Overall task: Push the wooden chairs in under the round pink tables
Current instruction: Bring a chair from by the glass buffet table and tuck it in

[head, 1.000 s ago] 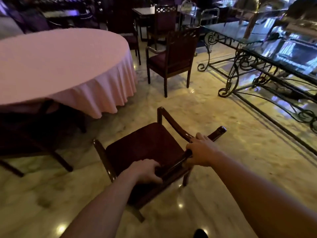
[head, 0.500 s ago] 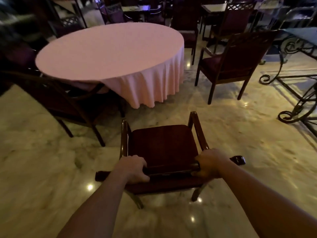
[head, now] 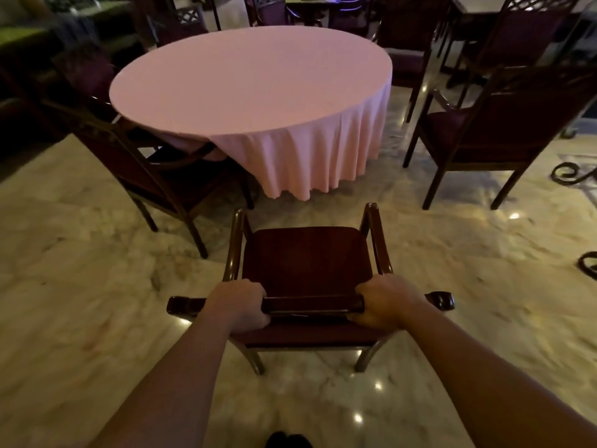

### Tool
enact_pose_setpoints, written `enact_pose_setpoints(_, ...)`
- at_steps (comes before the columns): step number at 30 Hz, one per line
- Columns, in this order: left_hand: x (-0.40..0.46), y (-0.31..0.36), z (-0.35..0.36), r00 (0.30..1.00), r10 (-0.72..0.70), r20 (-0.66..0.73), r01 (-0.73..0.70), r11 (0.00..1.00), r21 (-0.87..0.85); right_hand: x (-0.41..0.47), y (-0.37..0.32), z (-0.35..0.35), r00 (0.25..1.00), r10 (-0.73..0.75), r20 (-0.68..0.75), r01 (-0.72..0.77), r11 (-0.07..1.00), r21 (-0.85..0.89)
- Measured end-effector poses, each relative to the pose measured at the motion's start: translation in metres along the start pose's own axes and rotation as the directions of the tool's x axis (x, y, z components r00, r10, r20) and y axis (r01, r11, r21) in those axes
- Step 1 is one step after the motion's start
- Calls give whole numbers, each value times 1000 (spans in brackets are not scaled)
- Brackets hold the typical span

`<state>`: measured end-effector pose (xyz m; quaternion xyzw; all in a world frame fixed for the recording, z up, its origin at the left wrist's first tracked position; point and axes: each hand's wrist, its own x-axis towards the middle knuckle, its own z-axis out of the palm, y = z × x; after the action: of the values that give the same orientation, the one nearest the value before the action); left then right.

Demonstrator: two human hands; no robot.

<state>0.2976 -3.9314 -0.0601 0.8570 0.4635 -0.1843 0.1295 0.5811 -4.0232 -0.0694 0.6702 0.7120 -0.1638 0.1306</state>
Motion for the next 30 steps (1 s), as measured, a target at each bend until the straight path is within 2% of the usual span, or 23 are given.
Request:
enact_pose_setpoints(14, 147, 18, -67, 994, -61, -96, 61, 998, -4, 134, 121, -59, 993, -73, -92, 65, 994, -85)
enact_pose_setpoints(30, 307, 63, -139, 977, -139, -160, 137, 990, -22, 270, 264, -134, 987, -146, -73, 142, 988, -56)
